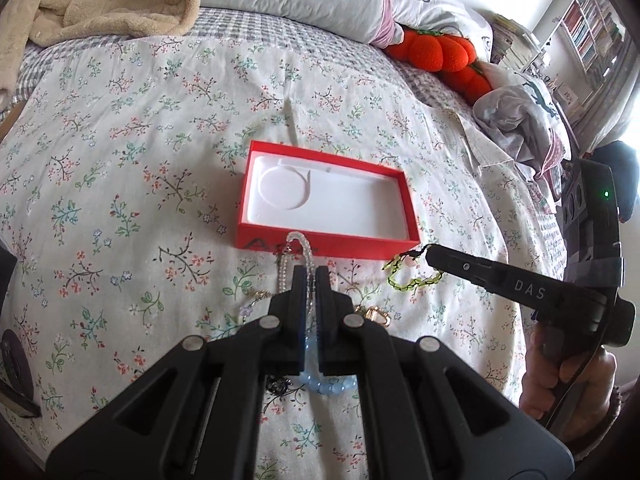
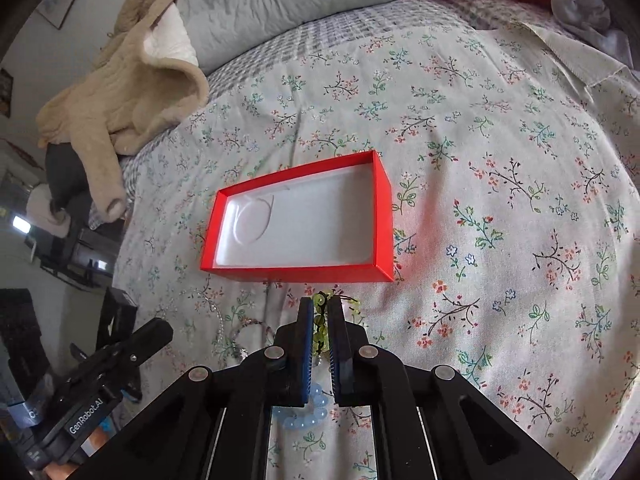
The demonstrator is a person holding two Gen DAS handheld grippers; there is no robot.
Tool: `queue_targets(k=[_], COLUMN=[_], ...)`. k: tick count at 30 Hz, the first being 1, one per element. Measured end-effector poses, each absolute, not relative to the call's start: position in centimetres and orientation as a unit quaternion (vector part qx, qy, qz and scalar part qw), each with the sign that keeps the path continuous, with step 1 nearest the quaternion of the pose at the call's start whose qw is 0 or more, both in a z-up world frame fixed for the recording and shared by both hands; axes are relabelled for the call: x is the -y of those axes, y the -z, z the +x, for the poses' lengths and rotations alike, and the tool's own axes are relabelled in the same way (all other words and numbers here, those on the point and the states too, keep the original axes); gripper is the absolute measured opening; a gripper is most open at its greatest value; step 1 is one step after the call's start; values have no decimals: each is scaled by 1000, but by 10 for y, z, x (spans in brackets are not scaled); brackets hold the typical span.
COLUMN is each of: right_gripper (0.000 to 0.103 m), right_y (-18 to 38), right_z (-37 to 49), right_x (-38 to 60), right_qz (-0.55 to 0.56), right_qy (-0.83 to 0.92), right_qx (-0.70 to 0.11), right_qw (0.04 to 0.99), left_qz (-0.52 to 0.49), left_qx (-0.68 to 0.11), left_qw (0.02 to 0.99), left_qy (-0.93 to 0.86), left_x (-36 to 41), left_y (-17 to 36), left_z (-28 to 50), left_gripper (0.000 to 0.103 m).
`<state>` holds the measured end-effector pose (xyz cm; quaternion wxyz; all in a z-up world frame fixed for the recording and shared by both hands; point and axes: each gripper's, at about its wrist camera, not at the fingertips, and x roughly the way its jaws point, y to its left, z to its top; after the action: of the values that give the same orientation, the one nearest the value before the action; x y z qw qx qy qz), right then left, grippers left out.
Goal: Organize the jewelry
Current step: 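Carry both bracelets into the red Ace box and open both tools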
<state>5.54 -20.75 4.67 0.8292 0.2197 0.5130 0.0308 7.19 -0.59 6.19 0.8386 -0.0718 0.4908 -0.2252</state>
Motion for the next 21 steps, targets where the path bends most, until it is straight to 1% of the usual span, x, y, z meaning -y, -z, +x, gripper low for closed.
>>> queue_targets(k=[6,11,14,17,21], right_gripper=[7,7,7,7,7], right_y=[-69,-76,-69,-55,-32], right_z=[66,81,91,100,106], right_x=[210,212,213,212,215], right_qz=[231,234,246,257,236], right_qy=[-39,-43,-57,-70,-42], right_qx=[-479,-462,-459,-468,-498], right_qw=[846,855,852,843,834], left_qz=[-101,-141,-161,-148,-127], left_qx=[-463,-457,-463,-476,-486], left_qw=[845,836,828,832,838], left_qy=[249,271,273,244,213], left_x=[23,33,34,33,29], left_y=[-76,-63,-47,-31,-19], left_z=[92,114,126,135,139], left_gripper=[5,5,5,5,5])
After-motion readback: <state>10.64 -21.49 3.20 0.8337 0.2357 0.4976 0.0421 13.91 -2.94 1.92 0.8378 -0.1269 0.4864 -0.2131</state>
